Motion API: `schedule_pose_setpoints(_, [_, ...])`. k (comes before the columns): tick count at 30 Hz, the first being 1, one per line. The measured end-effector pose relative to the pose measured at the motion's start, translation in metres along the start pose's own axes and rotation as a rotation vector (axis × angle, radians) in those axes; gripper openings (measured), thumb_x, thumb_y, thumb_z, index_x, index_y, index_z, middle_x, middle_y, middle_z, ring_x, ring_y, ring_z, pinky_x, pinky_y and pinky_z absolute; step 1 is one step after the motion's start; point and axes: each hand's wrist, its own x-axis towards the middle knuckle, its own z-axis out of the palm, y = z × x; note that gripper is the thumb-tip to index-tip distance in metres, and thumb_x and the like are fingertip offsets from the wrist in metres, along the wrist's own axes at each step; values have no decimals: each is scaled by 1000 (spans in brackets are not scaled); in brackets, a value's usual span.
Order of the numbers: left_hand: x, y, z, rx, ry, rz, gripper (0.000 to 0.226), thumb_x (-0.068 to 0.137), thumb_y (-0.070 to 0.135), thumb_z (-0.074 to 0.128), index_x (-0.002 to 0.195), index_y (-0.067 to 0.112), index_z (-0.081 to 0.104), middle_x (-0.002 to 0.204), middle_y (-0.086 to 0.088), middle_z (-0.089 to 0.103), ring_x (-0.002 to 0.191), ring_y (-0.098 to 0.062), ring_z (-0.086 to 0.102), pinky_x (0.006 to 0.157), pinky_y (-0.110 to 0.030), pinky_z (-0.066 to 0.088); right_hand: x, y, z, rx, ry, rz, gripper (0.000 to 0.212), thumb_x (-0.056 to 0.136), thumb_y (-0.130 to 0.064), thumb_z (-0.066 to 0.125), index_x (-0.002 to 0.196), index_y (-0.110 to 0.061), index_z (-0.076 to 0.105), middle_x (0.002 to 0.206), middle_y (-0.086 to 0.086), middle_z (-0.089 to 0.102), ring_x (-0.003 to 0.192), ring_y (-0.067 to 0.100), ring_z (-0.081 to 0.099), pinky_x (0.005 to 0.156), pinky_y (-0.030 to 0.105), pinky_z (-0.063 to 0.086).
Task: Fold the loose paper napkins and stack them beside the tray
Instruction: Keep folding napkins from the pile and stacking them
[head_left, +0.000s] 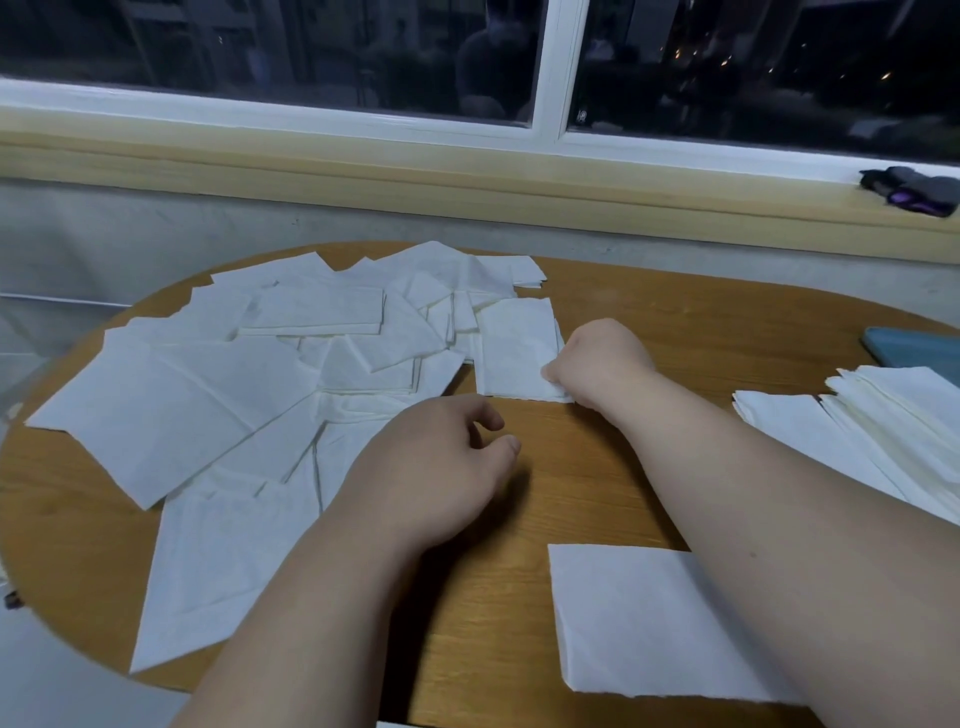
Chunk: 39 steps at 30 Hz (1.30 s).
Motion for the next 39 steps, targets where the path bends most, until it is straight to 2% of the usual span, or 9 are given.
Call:
schedule_pose_setpoints(5, [1, 1, 0, -2, -2, -7, 19, 89, 52, 60, 104, 40, 63, 87, 16, 64, 74, -3, 64, 74, -29, 54, -11, 3, -14, 145, 64, -71, 14, 82, -14, 64, 90, -6, 72, 88, 10, 73, 80, 28, 69, 60, 31, 48])
schedule_pose_setpoints(12, [0, 8, 0, -64, 60, 11, 16, 90, 47, 61, 103, 39, 64, 84, 16, 64, 74, 0, 61, 74, -29, 53, -55, 13, -63, 337, 184, -242, 11, 85, -24, 72, 81, -14, 69, 81, -7, 67, 76, 13, 62, 64, 35, 50])
schedule_pose_setpoints(17, [-7, 20, 5, -217, 148, 104, 23, 90, 49, 57, 110, 40, 63, 102, 19, 60, 91, 6, 56, 76, -19, 44, -114, 48, -93, 558, 136, -338, 14, 82, -16, 78, 76, -15, 65, 64, 5, 64, 64, 33, 57, 60, 46, 49])
schedule_pose_setpoints(20, [-19, 32, 11, -387, 123, 143, 27, 93, 53, 55, 117, 44, 61, 112, 23, 61, 100, 12, 54, 84, -17, 44, -143, 73, -102, 778, 82, -362, 21, 81, 6, 73, 75, -11, 62, 63, 9, 58, 60, 26, 49, 60, 41, 44])
schedule_pose_setpoints(24, [-33, 45, 21, -567, -36, 221, 58, 76, 68, 56, 131, 53, 50, 128, 31, 57, 123, 6, 52, 108, -38, 44, -170, 100, -109, 971, -116, -385, 36, 80, 21, 64, 78, -14, 64, 68, 9, 64, 58, 20, 56, 50, 23, 45])
schedule_pose_setpoints(27, [-39, 51, 28, -709, -186, 243, 58, 75, 53, 70, 130, 52, 52, 121, 13, 67, 115, -10, 65, 97, -43, 54, -176, 117, -108, 917, -264, -411, 34, 72, 9, 64, 77, -25, 68, 77, 10, 66, 62, 21, 59, 52, 24, 46])
schedule_pose_setpoints(30, [-43, 52, 32, -722, -227, 244, 49, 81, 22, 78, 123, 41, 62, 101, -2, 74, 94, -20, 72, 73, -31, 57, -175, 131, -105, 803, -287, -372, 35, 76, 14, 62, 78, -20, 68, 75, 8, 63, 62, 18, 54, 51, 21, 41])
schedule_pose_setpoints(35, [-48, 44, 30, -596, -304, 195, 29, 80, 18, 76, 102, 37, 75, 99, 2, 77, 92, -20, 73, 75, -27, 57, -172, 139, -96, 805, -266, -234, 31, 81, 16, 59, 89, -13, 68, 81, 8, 70, 68, 23, 63, 62, 35, 47])
schedule_pose_setpoints(39, [-47, 40, 28, -372, -306, 165, 18, 82, 32, 73, 96, 43, 77, 93, 4, 77, 89, -22, 72, 88, -44, 53, -166, 142, -84, 681, -153, -202, 38, 81, 9, 63, 86, -28, 71, 84, -4, 73, 74, 29, 69, 66, 44, 53])
